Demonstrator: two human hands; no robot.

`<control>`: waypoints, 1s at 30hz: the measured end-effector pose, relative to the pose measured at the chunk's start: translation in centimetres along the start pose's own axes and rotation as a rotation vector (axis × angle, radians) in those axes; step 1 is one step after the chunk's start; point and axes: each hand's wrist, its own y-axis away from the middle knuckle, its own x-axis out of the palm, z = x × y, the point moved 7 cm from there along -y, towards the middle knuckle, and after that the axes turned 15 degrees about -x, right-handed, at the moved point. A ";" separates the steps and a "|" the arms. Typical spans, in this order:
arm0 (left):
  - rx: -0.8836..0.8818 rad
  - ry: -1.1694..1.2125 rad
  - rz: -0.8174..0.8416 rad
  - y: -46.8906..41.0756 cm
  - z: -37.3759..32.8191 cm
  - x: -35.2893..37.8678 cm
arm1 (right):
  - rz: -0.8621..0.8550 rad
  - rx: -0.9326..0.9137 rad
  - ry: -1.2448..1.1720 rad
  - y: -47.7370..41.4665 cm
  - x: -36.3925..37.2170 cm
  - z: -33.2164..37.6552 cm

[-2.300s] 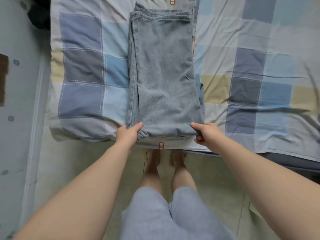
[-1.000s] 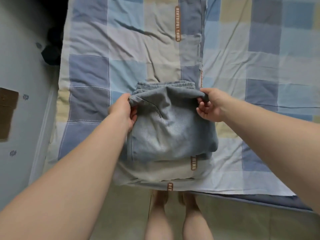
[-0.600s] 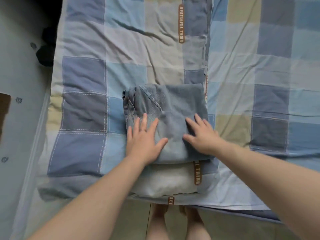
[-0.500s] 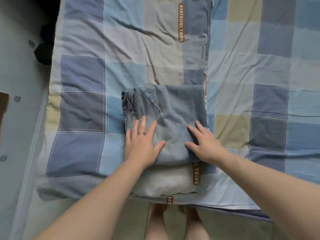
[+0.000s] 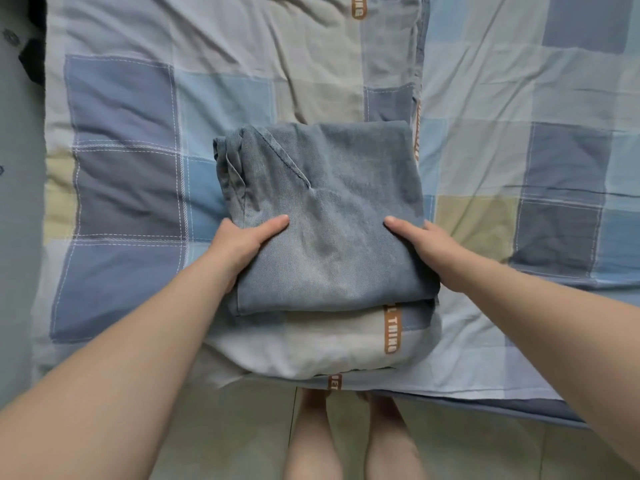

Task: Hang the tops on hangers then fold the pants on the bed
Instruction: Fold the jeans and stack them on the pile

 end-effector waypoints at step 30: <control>-0.494 -0.047 0.681 23.3 10.7 3.9 | 0.018 0.381 -0.511 25.5 -4.7 2.8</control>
